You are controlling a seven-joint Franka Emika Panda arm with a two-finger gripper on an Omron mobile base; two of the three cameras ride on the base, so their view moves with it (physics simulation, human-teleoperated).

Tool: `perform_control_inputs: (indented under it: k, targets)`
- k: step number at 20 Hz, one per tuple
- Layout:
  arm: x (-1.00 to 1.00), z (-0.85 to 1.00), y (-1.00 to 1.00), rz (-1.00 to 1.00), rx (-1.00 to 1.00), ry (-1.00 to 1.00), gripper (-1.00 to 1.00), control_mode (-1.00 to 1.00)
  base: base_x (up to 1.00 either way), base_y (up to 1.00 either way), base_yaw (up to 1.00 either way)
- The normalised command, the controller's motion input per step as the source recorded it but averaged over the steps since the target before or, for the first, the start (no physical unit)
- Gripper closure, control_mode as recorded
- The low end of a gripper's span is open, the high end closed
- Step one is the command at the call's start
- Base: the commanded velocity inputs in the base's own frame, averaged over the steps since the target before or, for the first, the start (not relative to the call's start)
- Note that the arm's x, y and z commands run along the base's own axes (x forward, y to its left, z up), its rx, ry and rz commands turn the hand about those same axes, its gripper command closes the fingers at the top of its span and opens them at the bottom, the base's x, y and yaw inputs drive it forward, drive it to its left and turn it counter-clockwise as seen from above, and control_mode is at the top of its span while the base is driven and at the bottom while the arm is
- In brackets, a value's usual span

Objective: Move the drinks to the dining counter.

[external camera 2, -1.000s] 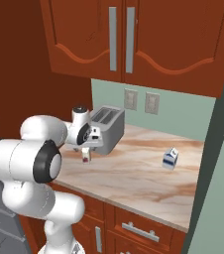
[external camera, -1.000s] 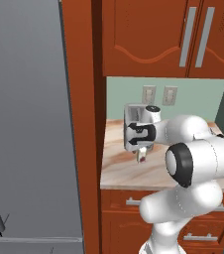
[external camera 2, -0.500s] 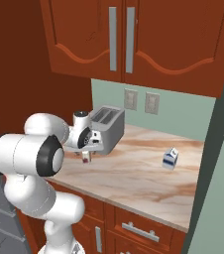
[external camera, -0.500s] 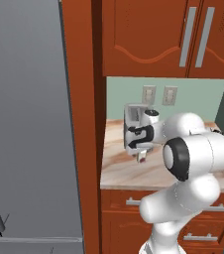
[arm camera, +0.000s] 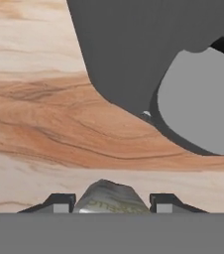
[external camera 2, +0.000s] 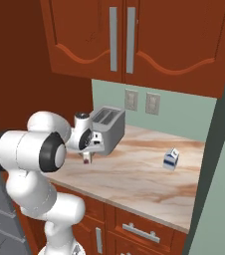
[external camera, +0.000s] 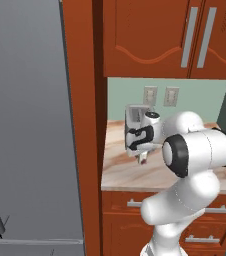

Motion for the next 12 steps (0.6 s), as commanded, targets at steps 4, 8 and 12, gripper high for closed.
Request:
perform_control_inputs:
  k: [4,8,12]
  targets:
    - [-0.52,0.25,0.0,0.0,0.0,-0.18,1.0,-1.0,0.0,0.0,0.0]
    - [-0.5,0.45,0.0,-0.01,0.0,-0.2,1.0,-1.0,0.0,0.0,0.0]
    - [-0.4,0.39,0.0,-0.03,0.01,-0.1,1.0,-1.0,0.0,0.0,0.0]
